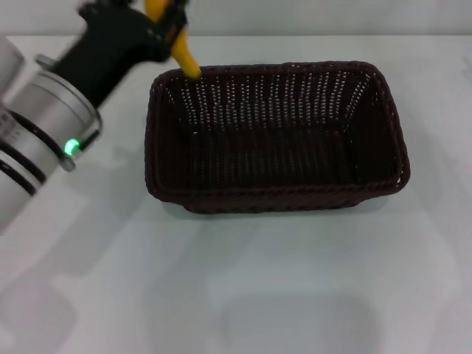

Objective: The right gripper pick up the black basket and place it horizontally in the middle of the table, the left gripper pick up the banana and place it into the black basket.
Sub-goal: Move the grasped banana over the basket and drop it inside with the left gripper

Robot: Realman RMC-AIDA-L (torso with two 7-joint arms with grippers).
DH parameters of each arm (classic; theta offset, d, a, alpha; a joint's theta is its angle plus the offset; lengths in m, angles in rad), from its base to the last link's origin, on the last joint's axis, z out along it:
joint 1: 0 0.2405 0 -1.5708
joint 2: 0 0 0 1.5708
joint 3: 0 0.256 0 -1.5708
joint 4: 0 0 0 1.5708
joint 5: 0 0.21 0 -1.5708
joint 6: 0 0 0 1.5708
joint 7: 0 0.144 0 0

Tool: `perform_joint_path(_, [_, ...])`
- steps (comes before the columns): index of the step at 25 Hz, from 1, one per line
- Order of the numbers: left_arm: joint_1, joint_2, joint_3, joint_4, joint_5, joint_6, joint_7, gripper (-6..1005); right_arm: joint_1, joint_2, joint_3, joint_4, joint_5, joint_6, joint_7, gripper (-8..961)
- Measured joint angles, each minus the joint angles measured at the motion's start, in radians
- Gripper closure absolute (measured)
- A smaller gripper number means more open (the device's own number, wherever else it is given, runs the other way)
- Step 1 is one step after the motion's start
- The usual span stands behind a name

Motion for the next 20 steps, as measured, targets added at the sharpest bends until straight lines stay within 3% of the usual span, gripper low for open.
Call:
perform_joint_path(7, [-0.063,-0.005,0.024,-0.128,-0.002,-0.035,-0.113,500,0.003,0.0,-0.004,0.0,0.0,0.0,0.0,265])
perform_joint_path(15, [-0.07,-0.007,0.056,-0.147,-0.002,-0.013,-0.137,491,0.007,0.0,-0.018,-0.001,0.0,0.0,0.0,265])
perform_joint_path(20, [-0.084,0.001,0.061,-0.146,0.03,0.018,-0.262,486,0.006,0.0,-0.02,-0.005,0.0,-0.001,0.0,265])
